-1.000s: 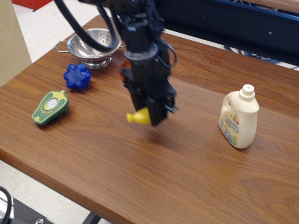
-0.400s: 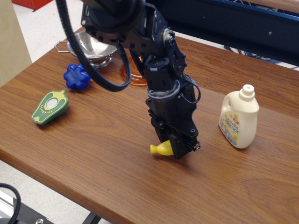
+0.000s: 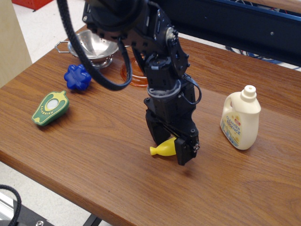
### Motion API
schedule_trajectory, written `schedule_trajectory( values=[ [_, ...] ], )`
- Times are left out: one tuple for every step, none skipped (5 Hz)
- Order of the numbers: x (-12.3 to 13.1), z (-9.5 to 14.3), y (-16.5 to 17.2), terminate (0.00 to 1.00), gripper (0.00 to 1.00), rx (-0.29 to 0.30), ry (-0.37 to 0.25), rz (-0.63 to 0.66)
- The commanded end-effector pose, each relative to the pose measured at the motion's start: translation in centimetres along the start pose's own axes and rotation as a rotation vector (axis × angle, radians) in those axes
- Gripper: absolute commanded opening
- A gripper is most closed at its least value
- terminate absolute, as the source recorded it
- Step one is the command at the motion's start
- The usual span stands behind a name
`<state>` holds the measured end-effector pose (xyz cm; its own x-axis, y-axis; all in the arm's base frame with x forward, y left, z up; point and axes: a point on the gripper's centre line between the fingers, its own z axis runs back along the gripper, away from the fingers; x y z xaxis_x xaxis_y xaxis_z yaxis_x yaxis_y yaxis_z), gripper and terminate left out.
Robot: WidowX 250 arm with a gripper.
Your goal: Take banana out of colander
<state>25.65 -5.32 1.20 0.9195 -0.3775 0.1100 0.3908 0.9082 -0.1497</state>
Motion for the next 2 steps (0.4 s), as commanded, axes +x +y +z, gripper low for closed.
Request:
schedule_trajectory(
  values=[
    [2.3,7.6,1.9,0.0,1.0,0.035,-0.074,-0.025],
    [2.7,9.8,2.8,0.0,1.0,0.054,-0.131,-0.044]
  ],
)
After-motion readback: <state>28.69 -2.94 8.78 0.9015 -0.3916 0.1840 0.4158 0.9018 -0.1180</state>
